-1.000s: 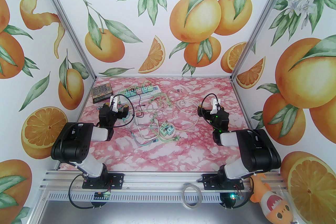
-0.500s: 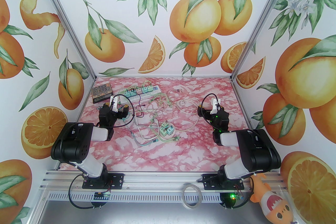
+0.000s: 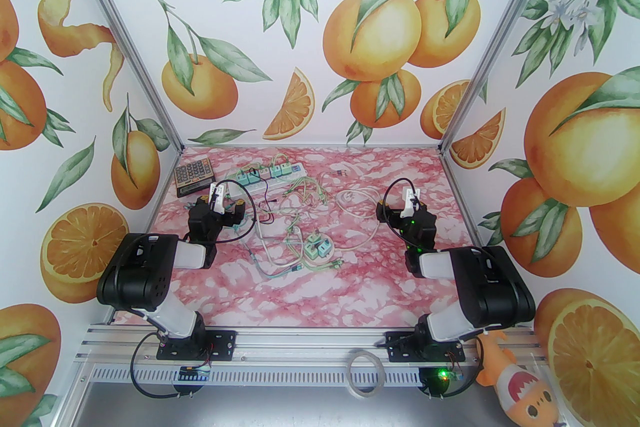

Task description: Pull the plug off the socket

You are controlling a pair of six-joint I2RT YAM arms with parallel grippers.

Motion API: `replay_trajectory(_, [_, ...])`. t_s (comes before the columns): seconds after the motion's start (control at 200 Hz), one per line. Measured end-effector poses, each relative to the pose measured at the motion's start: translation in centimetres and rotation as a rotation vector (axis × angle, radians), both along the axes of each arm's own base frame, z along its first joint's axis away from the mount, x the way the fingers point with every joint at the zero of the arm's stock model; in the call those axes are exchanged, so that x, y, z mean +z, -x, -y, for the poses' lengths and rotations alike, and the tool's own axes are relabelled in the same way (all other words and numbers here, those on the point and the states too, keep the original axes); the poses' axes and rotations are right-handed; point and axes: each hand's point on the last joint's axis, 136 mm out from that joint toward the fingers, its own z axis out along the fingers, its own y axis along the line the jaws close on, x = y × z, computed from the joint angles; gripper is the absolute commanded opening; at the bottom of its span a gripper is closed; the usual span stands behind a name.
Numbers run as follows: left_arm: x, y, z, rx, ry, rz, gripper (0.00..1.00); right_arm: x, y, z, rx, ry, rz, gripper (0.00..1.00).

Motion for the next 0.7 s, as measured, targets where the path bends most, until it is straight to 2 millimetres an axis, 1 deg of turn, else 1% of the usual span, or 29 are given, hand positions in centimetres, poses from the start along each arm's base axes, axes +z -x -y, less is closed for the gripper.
replay_trajectory(0.395, [0.0, 0.0, 0.0, 0.0, 0.0, 0.0, 1.0, 0.0, 0.0, 0.0, 0.0, 0.0, 0.0, 1.0])
replay_trajectory(0.555, [0.0, -0.01, -0.32, 0.007, 0.003, 0.0, 1.0, 0.0, 0.0, 0.03, -0.002, -0.001, 0.0, 1.0])
replay_trajectory(0.636, [0.0, 0.2, -0.55, 0.017, 0.005, -0.018, 1.0, 0.03, -0.01, 0.45, -0.029, -0.007, -0.001, 1.0])
replay_trajectory(0.701, [0.78, 0.45, -0.82, 0.032, 0.006, -0.044, 1.0, 0.28, 0.17, 0.93, -0.058, -0.009, -0.006, 1.0])
